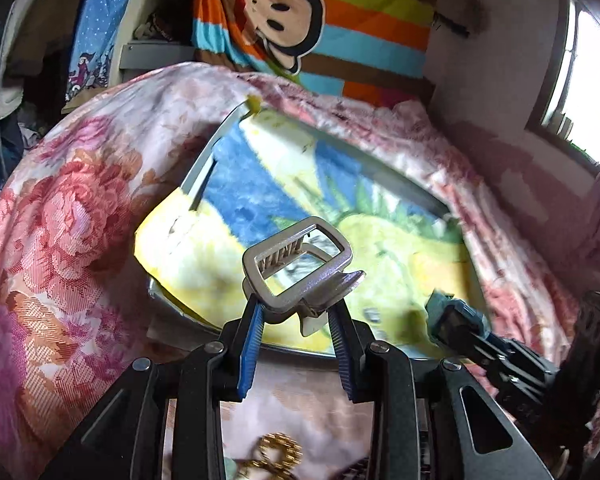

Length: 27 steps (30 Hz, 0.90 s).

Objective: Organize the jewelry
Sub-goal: 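Carry the watch into the tray with the right gripper while the left gripper drops the clip there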

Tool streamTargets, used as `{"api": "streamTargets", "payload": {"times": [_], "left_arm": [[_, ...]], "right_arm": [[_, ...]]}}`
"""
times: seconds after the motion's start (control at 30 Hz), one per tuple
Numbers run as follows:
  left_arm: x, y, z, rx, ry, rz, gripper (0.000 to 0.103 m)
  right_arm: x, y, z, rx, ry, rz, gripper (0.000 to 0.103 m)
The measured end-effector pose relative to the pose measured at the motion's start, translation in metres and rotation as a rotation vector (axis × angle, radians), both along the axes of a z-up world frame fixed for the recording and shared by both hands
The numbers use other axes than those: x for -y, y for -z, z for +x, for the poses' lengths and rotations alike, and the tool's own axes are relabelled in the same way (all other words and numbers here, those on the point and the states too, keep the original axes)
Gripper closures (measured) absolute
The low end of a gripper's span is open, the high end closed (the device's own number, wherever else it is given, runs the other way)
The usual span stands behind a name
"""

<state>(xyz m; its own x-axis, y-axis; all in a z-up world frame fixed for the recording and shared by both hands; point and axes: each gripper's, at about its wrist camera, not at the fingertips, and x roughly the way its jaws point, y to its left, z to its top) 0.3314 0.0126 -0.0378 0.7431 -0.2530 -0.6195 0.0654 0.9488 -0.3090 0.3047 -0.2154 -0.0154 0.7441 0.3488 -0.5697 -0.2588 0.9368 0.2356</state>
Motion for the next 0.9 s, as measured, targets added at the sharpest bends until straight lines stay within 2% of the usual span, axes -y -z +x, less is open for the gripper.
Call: {"api": "streamTargets", "payload": {"times": [0.1, 0.2, 0.23, 0.27, 0.3, 0.33, 0.4, 0.5, 0.57, 0.63, 0.73, 0.8, 0.9], "left_arm": [[0.001, 0.003, 0.001, 0.007, 0.000, 0.018, 0.072], [0.007, -0.001, -0.002, 0.014, 0.008, 0.060, 0.069], [0.008, -0.003, -0.003, 0.015, 0.009, 0.066, 0.058], [0.008, -0.004, -0.004, 0.019, 0.010, 0.063, 0.049], [0.008, -0.007, -0.008, 0.033, 0.012, 0.048, 0.030], [0.008, -0.009, -0.012, 0.045, 0.005, 0.039, 0.022], [0.008, -0.015, -0.023, 0.063, -0.030, 0.028, 0.021], [0.011, -0.024, -0.038, 0.066, -0.027, 0.019, 0.019], [0.015, -0.032, -0.051, 0.085, -0.040, 0.036, 0.014], [0.020, -0.044, -0.072, 0.131, -0.071, 0.073, 0.003], [0.021, -0.058, -0.108, 0.211, -0.114, 0.096, 0.000], [0.021, -0.063, -0.129, 0.247, -0.116, 0.087, 0.000], [0.021, -0.071, -0.157, 0.284, -0.110, 0.084, 0.000]], "right_arm": [[0.003, 0.002, 0.002, -0.005, 0.015, 0.013, 0.065], [0.007, 0.001, 0.001, -0.006, 0.045, 0.011, 0.050], [0.009, -0.001, 0.001, -0.003, 0.051, 0.014, 0.044], [0.011, -0.003, -0.002, 0.002, 0.056, 0.014, 0.043], [0.014, -0.006, -0.005, 0.008, 0.064, 0.006, 0.043], [0.016, -0.009, -0.009, 0.015, 0.073, -0.003, 0.043], [0.020, -0.015, -0.019, 0.034, 0.088, -0.028, 0.040], [0.027, -0.030, -0.043, 0.086, 0.101, -0.057, 0.028], [0.035, -0.041, -0.062, 0.129, 0.105, -0.055, 0.015], [0.041, -0.054, -0.082, 0.186, 0.121, -0.052, 0.009], [0.046, -0.070, -0.105, 0.244, 0.137, -0.020, 0.006], [0.046, -0.081, -0.121, 0.281, 0.138, -0.007, 0.002], [0.042, -0.095, -0.148, 0.342, 0.140, -0.012, 0.002]]}}
